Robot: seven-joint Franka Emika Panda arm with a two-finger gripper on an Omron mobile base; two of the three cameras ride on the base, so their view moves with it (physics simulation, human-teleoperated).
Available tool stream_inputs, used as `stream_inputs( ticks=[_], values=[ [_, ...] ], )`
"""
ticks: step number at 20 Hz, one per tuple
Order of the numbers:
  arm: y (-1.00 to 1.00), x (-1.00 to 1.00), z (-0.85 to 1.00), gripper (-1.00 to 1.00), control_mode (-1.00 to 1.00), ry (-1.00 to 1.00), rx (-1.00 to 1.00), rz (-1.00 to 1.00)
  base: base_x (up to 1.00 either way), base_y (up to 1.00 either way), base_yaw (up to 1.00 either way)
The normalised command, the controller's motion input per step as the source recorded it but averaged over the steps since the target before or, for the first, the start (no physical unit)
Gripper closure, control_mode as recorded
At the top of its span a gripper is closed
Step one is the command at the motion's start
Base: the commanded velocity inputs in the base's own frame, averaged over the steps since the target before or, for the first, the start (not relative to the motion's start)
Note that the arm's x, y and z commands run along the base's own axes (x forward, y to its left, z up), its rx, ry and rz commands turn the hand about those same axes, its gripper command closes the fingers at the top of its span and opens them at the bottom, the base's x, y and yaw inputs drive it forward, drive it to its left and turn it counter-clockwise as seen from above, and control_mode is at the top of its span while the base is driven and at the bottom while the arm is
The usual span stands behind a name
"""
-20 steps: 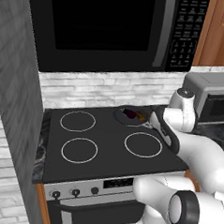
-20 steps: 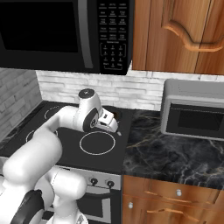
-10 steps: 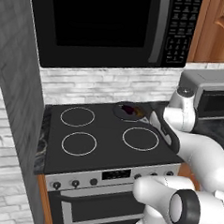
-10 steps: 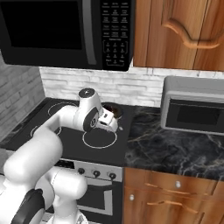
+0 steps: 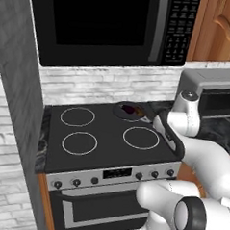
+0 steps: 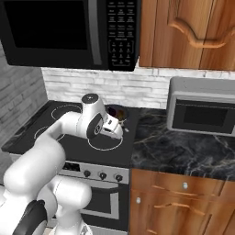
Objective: Put the sweet potato and eggplant in the pan. Then turn on the rear right burner and set the heat to medium.
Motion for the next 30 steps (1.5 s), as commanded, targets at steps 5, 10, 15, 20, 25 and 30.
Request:
stream_inputs(
  ticks=[5,10,15,20,25,30],
  values=[
    [0.0,0.0,0.0,-1.0,1.0,0.0,0.0,0.0,0.05,0.51,-0.12],
    [0.0,0.0,0.0,-1.0,1.0,0.0,0.0,0.0,0.0,0.37,0.02],
    [0.0,0.0,0.0,-1.0,1.0,0.0,0.0,0.0,0.01,0.0,0.24],
    [0.0,0.0,0.0,-1.0,1.0,0.0,0.0,0.0,0.12,0.06,0.3],
    [0.0,0.0,0.0,-1.0,1.0,0.0,0.0,0.0,0.14,0.0,0.08],
    [0.0,0.0,0.0,-1.0,1.0,0.0,0.0,0.0,0.43,0.0,-0.11]
  ],
)
